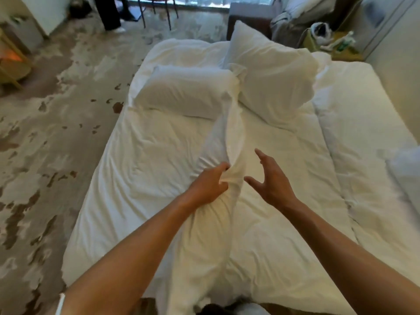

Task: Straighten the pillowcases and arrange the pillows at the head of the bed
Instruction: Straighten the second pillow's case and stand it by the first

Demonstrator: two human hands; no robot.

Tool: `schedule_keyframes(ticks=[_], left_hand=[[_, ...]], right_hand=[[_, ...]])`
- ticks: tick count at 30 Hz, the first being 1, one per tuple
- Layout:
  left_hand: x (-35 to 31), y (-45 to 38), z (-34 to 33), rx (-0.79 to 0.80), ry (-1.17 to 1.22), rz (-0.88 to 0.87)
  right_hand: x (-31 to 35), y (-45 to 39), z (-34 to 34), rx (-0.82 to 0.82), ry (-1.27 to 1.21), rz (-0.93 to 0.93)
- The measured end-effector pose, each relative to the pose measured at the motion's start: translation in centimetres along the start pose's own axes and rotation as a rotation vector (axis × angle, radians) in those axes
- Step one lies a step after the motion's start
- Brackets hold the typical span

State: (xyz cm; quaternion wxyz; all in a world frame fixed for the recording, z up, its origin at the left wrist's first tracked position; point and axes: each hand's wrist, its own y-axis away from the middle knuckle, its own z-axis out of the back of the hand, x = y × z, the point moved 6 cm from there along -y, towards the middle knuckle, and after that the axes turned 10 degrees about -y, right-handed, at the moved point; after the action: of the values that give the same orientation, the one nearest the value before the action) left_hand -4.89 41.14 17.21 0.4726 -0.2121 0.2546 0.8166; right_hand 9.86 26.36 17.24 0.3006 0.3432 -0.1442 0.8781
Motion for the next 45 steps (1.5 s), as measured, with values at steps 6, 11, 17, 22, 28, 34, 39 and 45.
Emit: schedule_keyframes(ticks=[6, 11, 17, 22, 28, 34, 39, 45], left_hand=[[-7.0, 1.0, -2.9, 0.163, -0.316, -0.246], [-11.0, 1.3, -6.2, 0.181, -0.413, -0.345], [-8.8, 2.7, -12.8, 0.301, -0.508, -0.218], [-7.6, 3.1, -13.5, 0.218, -0.507, -0.127], [-6.5, 2.8, -11.0, 0.101, -0.554, -0.044], [-6.2, 3.4, -10.4, -0.02, -0.669, -0.035], [-6.1, 3.9, -9.8, -0.052, -0.632, 0.01], [-5.0, 4.4, -10.2, 0.064, -0.5, 0.021]], right_hand=[[-3.5, 3.0, 7.0, 0.069, 0.109, 0.111], [-7.0, 6.9, 8.2, 0.187, 0.182, 0.193], [-13.0, 12.6, 5.3, 0.199, 0.015, 0.0], [-14.6, 14.8, 3.4, -0.035, -0.07, -0.062], [-13.5, 13.6, 3.6, -0.151, -0.011, -0.066], [-13.5, 13.2, 4.0, -0.115, 0.091, -0.092], [-13.2, 13.3, 4.3, -0.091, 0.151, -0.118], [-12.9, 12.2, 4.2, 0.033, 0.032, -0.169]])
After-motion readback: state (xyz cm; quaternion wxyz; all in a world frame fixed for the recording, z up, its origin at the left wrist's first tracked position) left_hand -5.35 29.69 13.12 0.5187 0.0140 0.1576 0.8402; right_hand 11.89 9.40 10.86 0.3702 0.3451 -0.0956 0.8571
